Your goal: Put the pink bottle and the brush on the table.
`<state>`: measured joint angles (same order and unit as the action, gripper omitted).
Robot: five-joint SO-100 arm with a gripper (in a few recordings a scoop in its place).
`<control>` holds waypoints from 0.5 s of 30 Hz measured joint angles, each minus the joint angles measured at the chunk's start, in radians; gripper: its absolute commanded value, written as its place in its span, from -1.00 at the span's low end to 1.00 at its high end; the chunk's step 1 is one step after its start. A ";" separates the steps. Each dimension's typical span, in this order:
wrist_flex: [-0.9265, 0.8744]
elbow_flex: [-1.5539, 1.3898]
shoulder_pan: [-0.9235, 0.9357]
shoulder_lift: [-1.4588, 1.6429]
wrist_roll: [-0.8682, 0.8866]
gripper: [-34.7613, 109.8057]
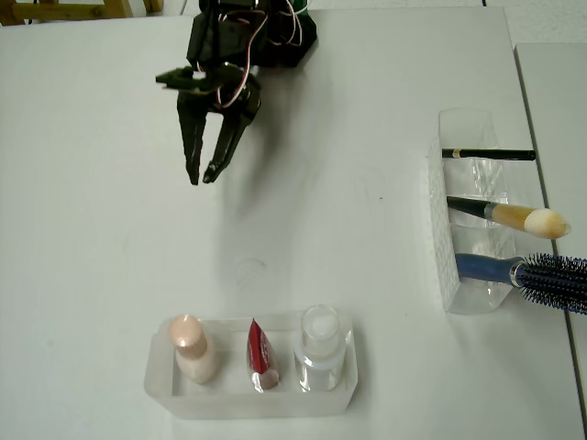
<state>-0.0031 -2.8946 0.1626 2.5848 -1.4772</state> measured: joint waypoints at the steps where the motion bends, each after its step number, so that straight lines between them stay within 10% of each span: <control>1: 0.014 0.017 0.000 -0.029 -0.003 -0.52; 15: 0.374 0.143 0.000 -0.400 -0.071 -0.52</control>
<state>0.3712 -2.7520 0.1626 2.1844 -1.5478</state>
